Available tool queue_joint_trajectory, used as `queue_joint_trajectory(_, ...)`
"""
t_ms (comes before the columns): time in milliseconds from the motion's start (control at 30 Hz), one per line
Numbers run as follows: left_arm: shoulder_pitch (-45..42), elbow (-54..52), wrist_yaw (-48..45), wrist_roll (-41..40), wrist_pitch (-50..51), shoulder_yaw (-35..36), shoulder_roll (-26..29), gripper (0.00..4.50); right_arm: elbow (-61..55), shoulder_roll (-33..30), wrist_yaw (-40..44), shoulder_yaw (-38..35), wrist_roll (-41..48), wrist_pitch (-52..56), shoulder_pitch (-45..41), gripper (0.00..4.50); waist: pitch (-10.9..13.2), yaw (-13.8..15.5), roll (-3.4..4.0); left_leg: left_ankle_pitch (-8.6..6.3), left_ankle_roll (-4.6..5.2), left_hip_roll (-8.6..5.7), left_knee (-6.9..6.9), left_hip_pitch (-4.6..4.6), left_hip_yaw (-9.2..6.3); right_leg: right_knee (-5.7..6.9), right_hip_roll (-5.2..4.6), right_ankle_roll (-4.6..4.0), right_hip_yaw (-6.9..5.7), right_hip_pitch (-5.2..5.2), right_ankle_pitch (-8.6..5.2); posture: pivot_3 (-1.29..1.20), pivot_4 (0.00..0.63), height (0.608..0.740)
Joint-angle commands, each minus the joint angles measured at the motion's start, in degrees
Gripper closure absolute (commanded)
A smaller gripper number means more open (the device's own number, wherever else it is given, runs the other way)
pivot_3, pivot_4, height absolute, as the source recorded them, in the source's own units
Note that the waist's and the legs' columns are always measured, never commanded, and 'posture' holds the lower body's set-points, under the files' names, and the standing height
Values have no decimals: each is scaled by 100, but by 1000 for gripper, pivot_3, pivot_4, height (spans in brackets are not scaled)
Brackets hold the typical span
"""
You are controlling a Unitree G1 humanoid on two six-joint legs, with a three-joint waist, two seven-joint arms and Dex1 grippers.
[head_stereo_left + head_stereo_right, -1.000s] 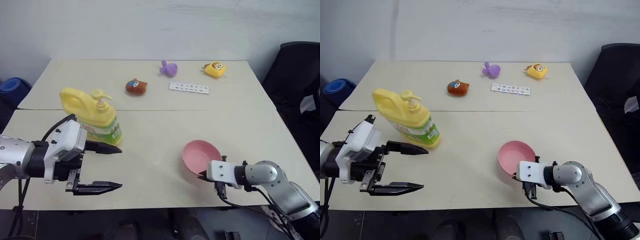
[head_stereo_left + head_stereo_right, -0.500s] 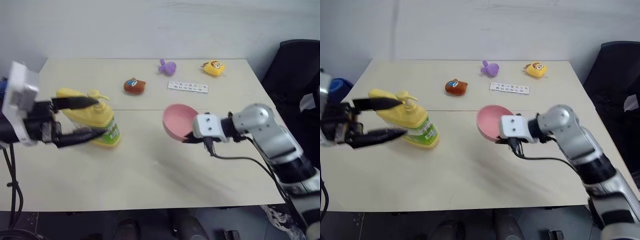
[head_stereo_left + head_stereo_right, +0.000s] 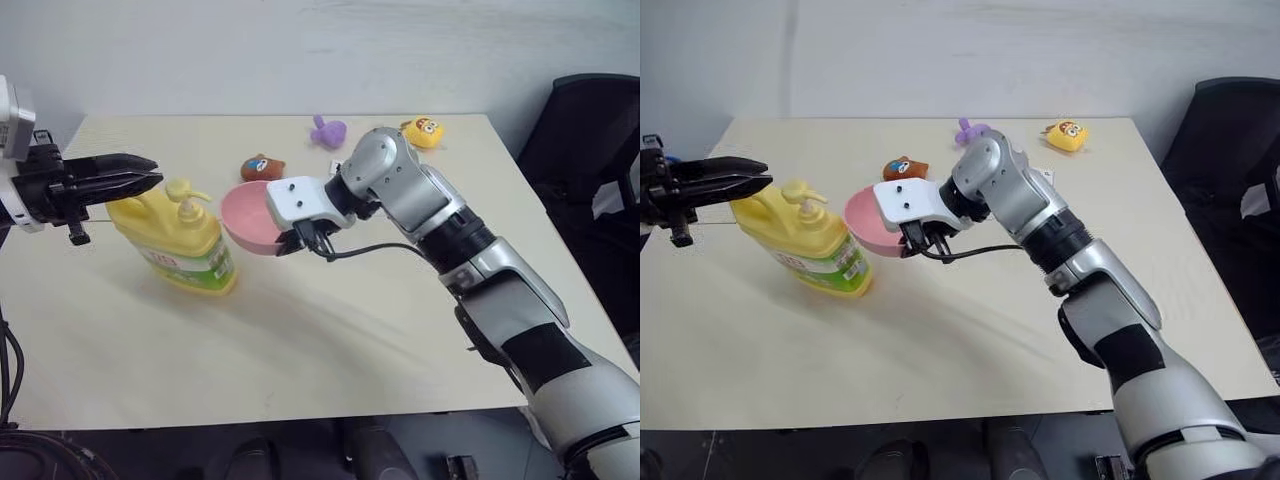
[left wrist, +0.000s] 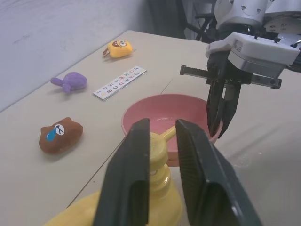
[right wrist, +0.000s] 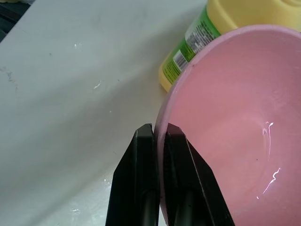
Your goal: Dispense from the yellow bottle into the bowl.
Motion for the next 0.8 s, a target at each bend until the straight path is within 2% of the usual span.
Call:
queue_joint_trajectory(33,-188,46,-28,225,-222,-110,-125,4457,232,205,-51,-201,-27,-280,-347,4500,-2,-25,-3,0,0,1,4,-15,0,5,-5,2,-15,-13,1,0,150,740)
queue_joint_trajectory(133,-229,35,-48,392,-325,-234,-243,4457,396,311,0,-249,-41,-358,-507,4500,-3,-63,-5,5,-7,4,11,-52,-13,18,-20,12,-22,-63,7,0,150,740)
queue_joint_trajectory(400,-482,315,-61,831,-678,-491,-536,4457,574,427,222,-374,53,-394,-909,4500,-3,-121,-5,7,-14,5,10,-48,-25,25,-25,10,-23,-65,8,0,150,740)
queue_joint_trajectory(800,-634,528,-195,1102,-976,-532,-638,4457,223,450,568,-489,157,-183,-1044,4500,-3,-181,-5,10,-17,10,10,-48,-35,29,-36,10,-25,-64,8,0,150,740)
